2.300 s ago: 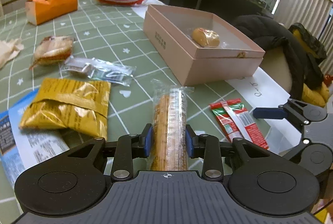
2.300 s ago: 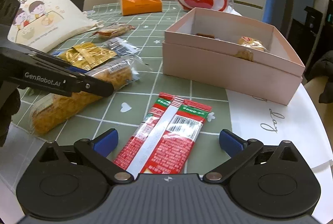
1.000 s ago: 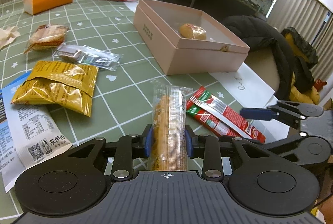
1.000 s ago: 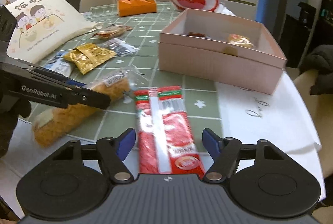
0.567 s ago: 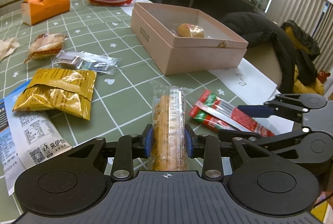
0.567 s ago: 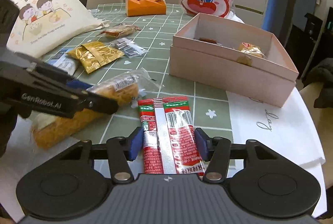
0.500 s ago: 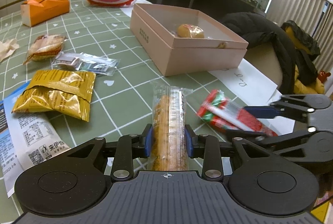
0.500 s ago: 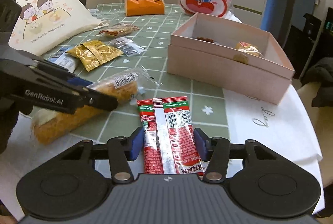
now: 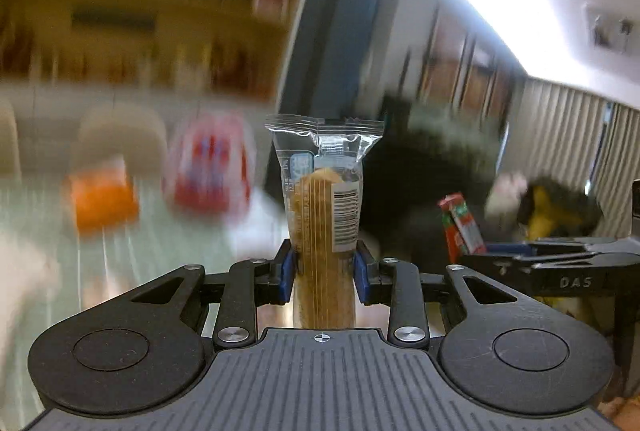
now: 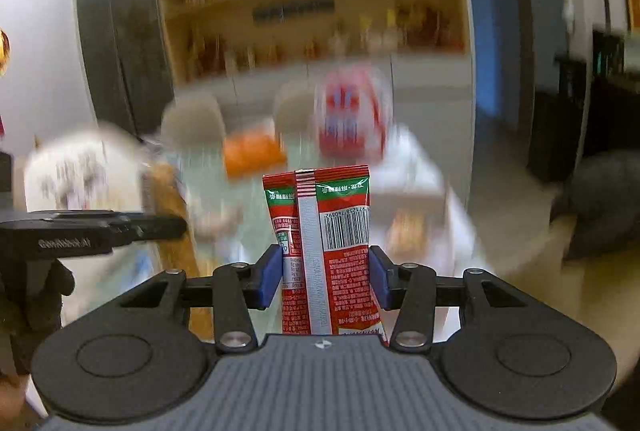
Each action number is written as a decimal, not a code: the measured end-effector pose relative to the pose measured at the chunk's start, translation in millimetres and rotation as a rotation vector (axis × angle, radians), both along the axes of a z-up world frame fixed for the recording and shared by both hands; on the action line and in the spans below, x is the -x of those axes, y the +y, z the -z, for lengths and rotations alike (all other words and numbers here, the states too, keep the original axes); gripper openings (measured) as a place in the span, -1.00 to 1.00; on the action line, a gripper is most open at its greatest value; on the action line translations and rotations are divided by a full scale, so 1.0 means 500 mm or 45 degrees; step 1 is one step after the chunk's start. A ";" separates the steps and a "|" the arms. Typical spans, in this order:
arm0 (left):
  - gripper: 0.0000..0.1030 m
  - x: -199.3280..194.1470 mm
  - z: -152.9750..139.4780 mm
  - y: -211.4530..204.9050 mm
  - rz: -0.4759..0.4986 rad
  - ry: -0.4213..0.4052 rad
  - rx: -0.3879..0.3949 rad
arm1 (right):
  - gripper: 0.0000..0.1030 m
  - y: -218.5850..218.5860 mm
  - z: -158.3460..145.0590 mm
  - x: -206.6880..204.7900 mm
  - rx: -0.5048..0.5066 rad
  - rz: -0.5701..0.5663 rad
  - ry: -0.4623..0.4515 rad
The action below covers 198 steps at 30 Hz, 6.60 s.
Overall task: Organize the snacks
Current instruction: 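Drop the wafer stick into the pink box with left while right drops the red packets in, then grasp the round biscuit packet with right while left reaches toward the clear candy packet, then grasp the small clear candy packet with left while right holds the biscuit packet, then carry the candy packet into the box with left while right lowers the biscuit packet in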
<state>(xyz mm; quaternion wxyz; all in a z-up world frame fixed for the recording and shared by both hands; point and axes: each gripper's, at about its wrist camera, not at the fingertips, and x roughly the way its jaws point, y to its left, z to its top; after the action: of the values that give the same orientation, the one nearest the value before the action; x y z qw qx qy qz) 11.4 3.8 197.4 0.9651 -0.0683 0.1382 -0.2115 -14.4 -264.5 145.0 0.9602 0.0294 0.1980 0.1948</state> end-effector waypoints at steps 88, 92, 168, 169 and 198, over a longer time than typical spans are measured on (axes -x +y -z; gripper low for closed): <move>-0.32 -0.100 0.325 0.335 -0.176 0.692 0.206 | 0.85 0.591 0.193 -0.471 0.438 -0.236 0.290; -0.32 -0.088 0.315 0.328 -0.097 0.682 0.206 | 0.85 0.608 0.243 -0.529 0.387 -0.297 0.459; -0.18 -0.039 0.345 -0.062 0.074 0.592 -0.560 | 0.98 0.035 0.330 -0.098 -0.263 0.040 0.360; -0.18 -0.037 0.346 -0.057 0.082 0.585 -0.552 | 1.00 0.042 0.328 -0.100 -0.224 0.011 0.367; -0.18 0.005 0.350 -0.024 0.086 0.549 -0.437 | 0.60 0.113 0.303 -0.096 0.256 -0.159 0.349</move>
<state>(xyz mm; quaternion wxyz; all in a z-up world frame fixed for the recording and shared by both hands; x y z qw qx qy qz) 8.7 -8.4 22.6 0.9032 0.0574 0.3766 -0.1977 33.7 -208.2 -6.6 0.9083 -0.0530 0.3470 0.2275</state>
